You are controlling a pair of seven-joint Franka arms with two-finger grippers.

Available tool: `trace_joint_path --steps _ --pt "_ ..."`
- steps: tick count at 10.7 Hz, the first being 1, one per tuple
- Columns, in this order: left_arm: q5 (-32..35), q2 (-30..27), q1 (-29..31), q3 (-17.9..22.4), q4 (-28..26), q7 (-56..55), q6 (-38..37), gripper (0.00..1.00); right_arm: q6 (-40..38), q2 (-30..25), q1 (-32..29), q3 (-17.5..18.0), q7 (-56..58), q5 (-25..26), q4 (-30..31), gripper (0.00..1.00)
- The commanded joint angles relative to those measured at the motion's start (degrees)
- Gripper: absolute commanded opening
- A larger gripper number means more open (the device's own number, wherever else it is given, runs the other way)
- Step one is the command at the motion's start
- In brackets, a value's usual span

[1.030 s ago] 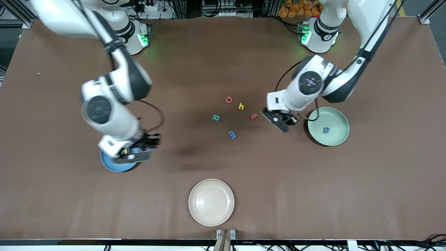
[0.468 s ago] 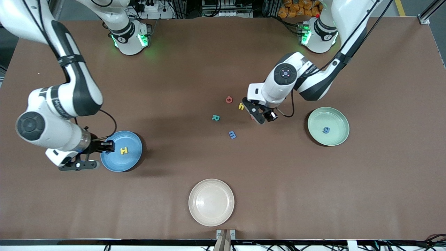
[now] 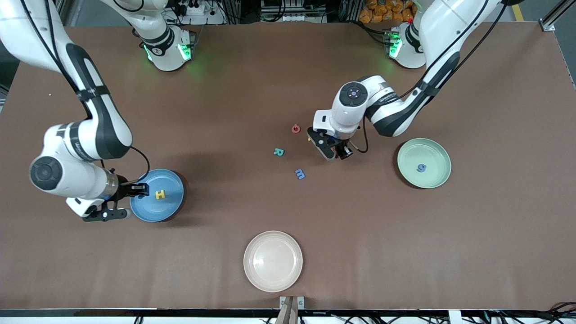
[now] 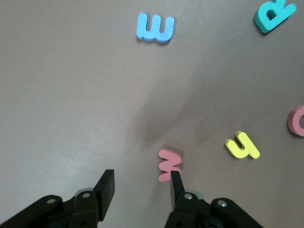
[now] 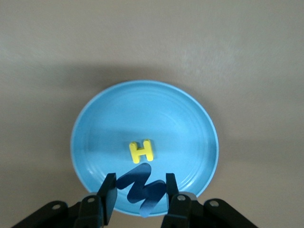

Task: Sort uppercase to blue plate, lowercase to green plate
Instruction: 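Carry the M to the blue plate while the left gripper reaches the W, then lower the M onto the blue plate and open the right gripper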

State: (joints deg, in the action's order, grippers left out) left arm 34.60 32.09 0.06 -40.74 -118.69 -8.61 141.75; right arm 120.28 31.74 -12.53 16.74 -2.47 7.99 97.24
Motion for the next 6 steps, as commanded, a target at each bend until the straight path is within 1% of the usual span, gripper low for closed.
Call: trace_joint_path --steps 1,2,3,6 --pt "3.10 0.94 -1.37 0.13 -0.23 -4.22 1.33 0.56 3.36 2.26 -0.13 -1.18 1.24 -0.52 1.19 0.18" --pt "3.28 1.13 -1.37 0.13 -0.57 -4.92 2.21 0.56 4.69 2.71 0.31 -1.27 0.80 -0.52 1.37 0.57" --pt "3.98 1.21 -1.37 0.22 -0.67 -5.97 2.30 0.57 4.61 2.71 0.31 -1.27 0.71 -0.52 1.29 1.00" --pt "5.91 1.39 -1.37 0.22 -1.37 -6.24 2.57 0.58 4.09 0.35 1.01 -1.27 0.97 -0.60 1.02 1.00"
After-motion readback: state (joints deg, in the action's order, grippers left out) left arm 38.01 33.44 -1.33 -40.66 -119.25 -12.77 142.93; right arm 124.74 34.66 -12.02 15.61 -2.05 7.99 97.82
